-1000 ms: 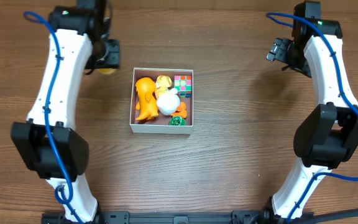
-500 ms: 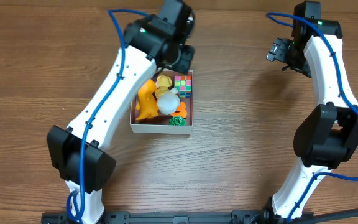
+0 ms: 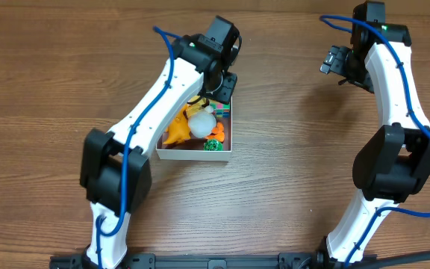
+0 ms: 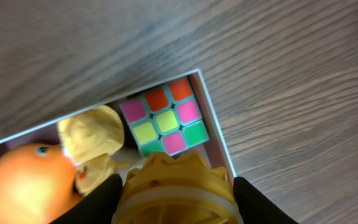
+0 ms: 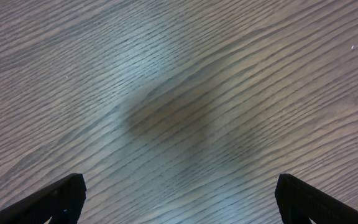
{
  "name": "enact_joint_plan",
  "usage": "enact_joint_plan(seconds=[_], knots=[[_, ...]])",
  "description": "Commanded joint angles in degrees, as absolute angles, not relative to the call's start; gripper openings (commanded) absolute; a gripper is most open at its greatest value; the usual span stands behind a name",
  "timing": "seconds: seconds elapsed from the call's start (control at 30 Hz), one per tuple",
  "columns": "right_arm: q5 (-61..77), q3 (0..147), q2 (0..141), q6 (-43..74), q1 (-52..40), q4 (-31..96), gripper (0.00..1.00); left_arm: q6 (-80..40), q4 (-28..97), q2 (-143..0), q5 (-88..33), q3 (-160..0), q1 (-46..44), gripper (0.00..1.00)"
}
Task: Pack container
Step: 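Carry the gold coin over the box's back right corner with the left gripper, then lower the coin into the box beside the cube and open the left gripper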
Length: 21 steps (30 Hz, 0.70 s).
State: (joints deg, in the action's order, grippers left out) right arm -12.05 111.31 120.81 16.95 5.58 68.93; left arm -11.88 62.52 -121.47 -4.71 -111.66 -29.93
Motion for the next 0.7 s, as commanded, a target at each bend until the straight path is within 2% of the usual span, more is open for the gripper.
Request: enact_joint_plan(seconds=[0.0,0.67], knots=[[-12.84,111.31,120.46,17.63,5.87,68.6,1.0,-12.53,63.53,-124.11,-7.79,-111.33,-30.57,0.5],[-12.84,111.31,120.46,17.63,5.87,68.6,1.0,-12.86,68.29,-124.84,-8.08,-111.33,-30.85,0.56]])
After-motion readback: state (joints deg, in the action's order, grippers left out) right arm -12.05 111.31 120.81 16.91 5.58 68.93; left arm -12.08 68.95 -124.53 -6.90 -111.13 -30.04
